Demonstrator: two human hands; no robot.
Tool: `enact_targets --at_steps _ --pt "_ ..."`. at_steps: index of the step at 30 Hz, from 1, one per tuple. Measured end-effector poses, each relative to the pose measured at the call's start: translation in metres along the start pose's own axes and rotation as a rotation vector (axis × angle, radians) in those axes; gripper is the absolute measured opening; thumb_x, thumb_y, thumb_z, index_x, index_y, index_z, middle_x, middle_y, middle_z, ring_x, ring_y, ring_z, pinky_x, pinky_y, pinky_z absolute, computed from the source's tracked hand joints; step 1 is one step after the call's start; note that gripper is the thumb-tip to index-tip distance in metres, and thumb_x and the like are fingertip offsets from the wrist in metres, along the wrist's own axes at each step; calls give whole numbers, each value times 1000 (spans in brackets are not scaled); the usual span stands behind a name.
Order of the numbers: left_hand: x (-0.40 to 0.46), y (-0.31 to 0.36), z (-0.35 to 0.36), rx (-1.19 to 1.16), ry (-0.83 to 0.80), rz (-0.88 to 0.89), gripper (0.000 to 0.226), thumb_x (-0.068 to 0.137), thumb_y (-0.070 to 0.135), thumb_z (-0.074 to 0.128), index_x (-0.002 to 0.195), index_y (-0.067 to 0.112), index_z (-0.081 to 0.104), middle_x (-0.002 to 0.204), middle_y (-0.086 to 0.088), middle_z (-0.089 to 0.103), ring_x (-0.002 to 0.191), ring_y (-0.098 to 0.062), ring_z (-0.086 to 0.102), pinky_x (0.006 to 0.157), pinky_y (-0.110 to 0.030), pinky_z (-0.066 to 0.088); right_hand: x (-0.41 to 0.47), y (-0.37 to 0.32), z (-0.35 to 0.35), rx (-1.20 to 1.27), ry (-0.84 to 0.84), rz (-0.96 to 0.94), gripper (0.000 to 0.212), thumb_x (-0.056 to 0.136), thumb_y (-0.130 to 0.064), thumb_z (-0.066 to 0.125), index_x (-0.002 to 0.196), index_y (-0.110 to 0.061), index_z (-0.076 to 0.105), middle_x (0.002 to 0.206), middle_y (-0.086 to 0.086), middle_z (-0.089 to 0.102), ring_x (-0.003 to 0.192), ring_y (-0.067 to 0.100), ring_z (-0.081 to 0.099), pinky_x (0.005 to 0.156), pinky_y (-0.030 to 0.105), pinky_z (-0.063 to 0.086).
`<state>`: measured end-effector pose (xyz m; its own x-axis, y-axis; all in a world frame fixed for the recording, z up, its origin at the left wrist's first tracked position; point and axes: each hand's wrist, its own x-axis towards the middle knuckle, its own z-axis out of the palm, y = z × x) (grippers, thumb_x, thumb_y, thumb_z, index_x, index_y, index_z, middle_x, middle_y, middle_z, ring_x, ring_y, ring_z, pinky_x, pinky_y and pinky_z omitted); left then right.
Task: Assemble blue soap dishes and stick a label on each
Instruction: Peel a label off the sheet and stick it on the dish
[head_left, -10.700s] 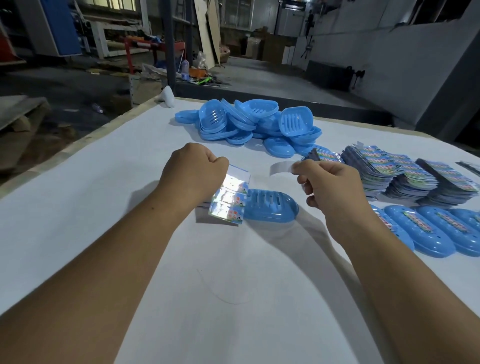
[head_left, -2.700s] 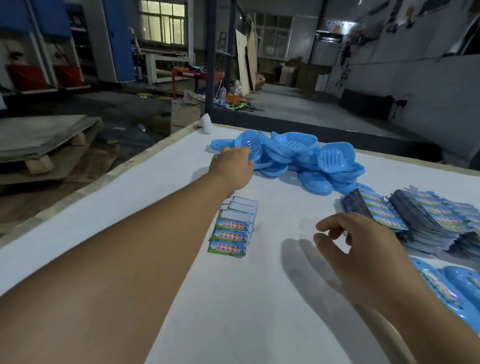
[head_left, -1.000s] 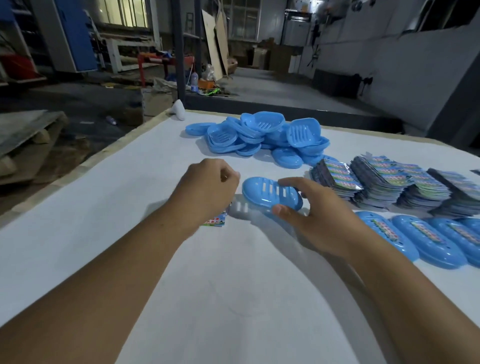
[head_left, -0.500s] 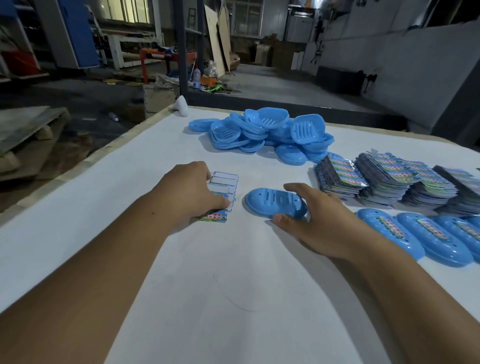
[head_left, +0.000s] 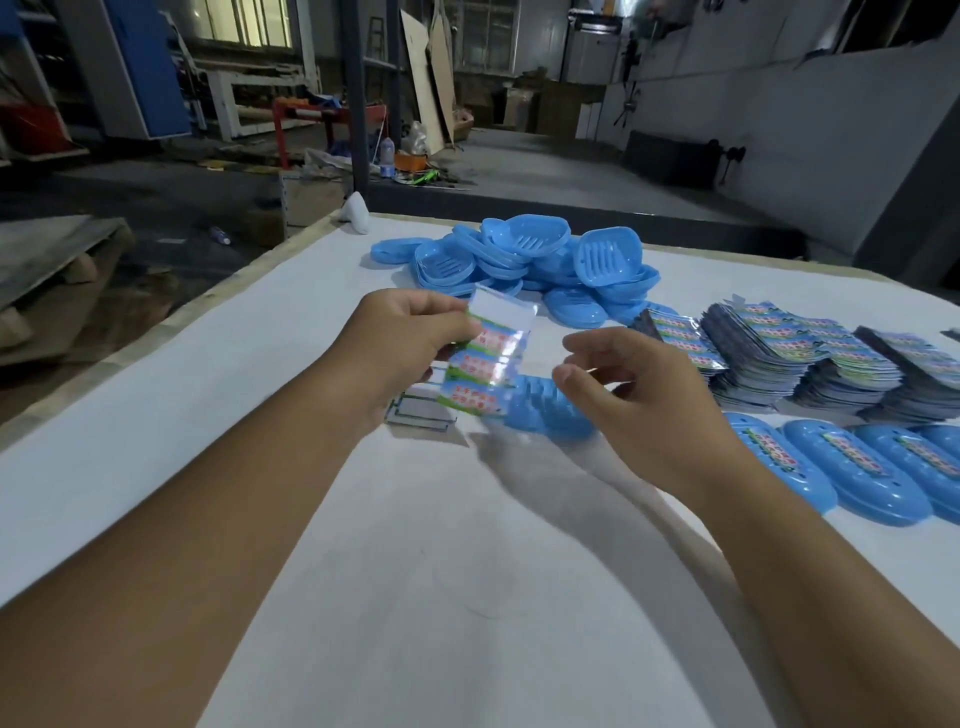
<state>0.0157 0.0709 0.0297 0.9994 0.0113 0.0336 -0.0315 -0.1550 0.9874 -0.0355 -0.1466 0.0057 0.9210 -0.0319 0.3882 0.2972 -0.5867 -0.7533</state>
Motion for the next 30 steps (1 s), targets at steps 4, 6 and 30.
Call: enact_targets --at_steps 4,6,30 --pt "-9 0 15 -38 -129 2 13 82 21 83 90 24 74 82 9 79 75 -5 75 70 -31 49 0 -10 2 379 -12 78 24 91 -16 75 114 -20 67 83 -9 79 74 2 72 62 15 52" --pt "-12 -1 19 1 -162 -4 12 82 22 84 88 25 74 81 10 79 75 -6 76 73 -32 52 1 -11 1 453 2 120 25 90 -9 75 110 -21 65 79 -6 79 70 2 73 56 13 51" --pt "-24 4 19 81 -225 171 29 84 18 81 105 29 65 80 6 79 73 -3 73 60 -16 50 -4 -11 2 189 62 54 20 85 -33 81 73 -19 74 61 -6 69 53 3 55 46 18 43"
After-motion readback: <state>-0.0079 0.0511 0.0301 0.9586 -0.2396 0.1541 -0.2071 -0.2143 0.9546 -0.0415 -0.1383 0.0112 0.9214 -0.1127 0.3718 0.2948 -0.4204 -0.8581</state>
